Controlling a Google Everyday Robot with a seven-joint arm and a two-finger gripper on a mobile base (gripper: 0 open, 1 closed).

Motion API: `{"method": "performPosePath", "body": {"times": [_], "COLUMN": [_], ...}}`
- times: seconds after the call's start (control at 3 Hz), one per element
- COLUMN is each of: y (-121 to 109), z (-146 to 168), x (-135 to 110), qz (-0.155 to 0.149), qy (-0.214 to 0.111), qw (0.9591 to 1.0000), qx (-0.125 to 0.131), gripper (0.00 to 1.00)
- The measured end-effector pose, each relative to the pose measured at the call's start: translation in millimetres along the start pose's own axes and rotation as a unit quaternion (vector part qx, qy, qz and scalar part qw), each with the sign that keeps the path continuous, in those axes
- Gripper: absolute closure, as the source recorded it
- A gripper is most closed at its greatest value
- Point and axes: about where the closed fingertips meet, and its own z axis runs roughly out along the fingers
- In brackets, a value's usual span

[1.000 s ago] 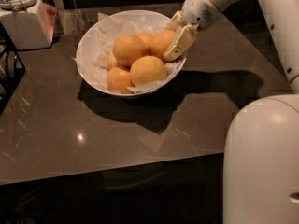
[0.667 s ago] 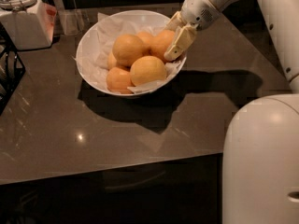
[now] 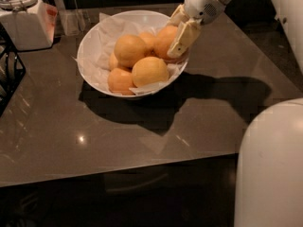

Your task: Pick orange from white bowl

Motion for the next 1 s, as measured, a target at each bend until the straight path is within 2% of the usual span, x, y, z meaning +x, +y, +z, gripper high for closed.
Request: {"method": "performPosePath", "body": {"times": [0.33, 0.67, 1.0], "y": [14, 45, 80], "z": [-33, -69, -83], "x": [-18, -42, -49], "qz": [-0.027, -0.049, -0.050], "qy": [0.020, 0.027, 0.021], "qw": [0.9979, 0.9906, 0.9850], "qx": [0.055, 0.125, 0.164], "gripper": [1.00, 1.00, 1.00]}}
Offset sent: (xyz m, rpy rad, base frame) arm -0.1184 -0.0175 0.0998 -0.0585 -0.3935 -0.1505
